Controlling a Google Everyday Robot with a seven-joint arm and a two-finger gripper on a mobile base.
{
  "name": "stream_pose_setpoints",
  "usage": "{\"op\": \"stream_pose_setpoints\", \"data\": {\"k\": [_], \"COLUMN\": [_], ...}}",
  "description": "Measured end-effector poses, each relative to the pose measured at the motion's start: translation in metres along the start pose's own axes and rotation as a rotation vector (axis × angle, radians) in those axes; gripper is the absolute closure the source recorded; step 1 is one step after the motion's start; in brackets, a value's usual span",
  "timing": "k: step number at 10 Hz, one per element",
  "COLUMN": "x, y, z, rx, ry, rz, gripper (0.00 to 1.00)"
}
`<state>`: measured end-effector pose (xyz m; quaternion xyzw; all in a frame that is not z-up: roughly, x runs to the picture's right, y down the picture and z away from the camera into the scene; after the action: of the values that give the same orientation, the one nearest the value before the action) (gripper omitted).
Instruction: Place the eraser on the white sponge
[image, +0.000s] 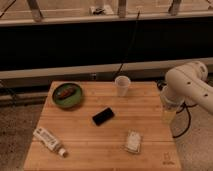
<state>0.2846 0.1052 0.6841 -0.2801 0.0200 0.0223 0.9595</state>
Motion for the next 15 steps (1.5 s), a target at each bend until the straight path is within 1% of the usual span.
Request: {"op": "stream_pose_setpoints", "data": {"k": [3,5,7,8,9,10,12,13,15], "x": [-0.001,-0.021,-0.055,-0.064,-0.068,-0.072,-0.089,-0.104,-0.112], "y": [0.000,-0.004,-0.010,-0.011,-0.012,-0.013,-0.017,-0.022,-0.025], "z": [0.001,0.002,0.003,0.003,0.003,0.005,0.007,0.009,0.012], "rx": [0.002,0.010,0.019,0.022,0.025,0.033,0.044,0.052,0.058], "ry": [0.006,0.018,0.033,0.039,0.043,0.052,0.057,0.057,0.061], "rz": [-0.007,-0.043,-0.089,-0.103,-0.113,-0.148,-0.194,-0.229,-0.267], "gripper": [0.20,0.20,0.20,0.20,0.20,0.20,0.20,0.20,0.20]}}
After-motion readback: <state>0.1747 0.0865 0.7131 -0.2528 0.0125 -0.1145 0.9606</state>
